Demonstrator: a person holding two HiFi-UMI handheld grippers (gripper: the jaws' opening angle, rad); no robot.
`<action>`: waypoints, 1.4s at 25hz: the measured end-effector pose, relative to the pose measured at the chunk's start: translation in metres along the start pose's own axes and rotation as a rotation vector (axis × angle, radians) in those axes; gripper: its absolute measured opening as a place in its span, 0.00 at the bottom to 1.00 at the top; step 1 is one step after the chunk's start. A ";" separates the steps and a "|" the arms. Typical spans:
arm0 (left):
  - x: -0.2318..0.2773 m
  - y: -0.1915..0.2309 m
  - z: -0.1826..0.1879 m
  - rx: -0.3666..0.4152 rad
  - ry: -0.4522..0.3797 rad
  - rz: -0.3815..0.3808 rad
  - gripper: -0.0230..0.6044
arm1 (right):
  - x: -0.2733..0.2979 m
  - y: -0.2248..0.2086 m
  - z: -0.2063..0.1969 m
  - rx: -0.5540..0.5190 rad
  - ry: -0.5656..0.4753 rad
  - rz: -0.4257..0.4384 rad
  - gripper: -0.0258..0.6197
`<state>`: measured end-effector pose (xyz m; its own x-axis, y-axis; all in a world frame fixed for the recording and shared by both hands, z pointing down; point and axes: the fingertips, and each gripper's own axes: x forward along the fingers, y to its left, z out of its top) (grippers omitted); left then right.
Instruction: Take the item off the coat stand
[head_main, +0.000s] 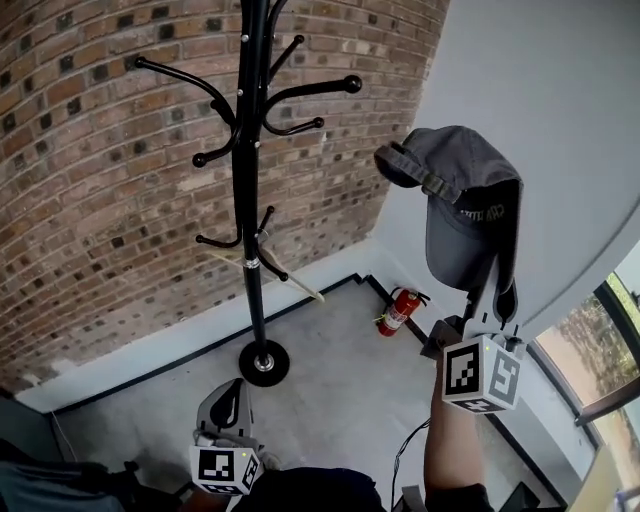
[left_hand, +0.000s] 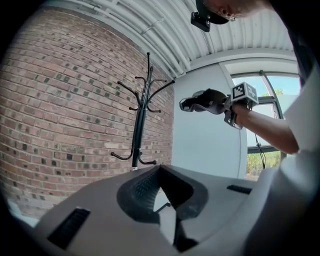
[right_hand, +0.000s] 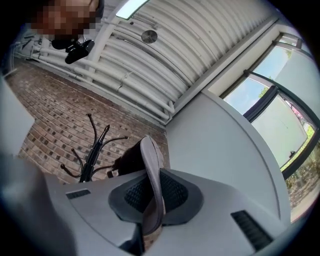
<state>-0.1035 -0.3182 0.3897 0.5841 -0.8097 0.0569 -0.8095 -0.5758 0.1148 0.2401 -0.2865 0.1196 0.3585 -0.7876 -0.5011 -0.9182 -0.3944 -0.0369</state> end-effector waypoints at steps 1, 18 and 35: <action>0.001 -0.007 -0.002 0.002 0.006 -0.008 0.08 | -0.010 -0.006 -0.010 -0.005 0.030 0.009 0.09; 0.001 -0.168 -0.036 0.077 0.064 -0.008 0.08 | -0.179 -0.101 -0.159 0.007 0.481 0.274 0.09; -0.108 -0.240 -0.064 0.075 0.107 0.320 0.08 | -0.298 -0.091 -0.180 0.104 0.600 0.734 0.09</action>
<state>0.0318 -0.0852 0.4191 0.2999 -0.9364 0.1825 -0.9524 -0.3049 0.0010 0.2474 -0.1009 0.4279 -0.3135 -0.9447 0.0964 -0.9483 0.3167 0.0192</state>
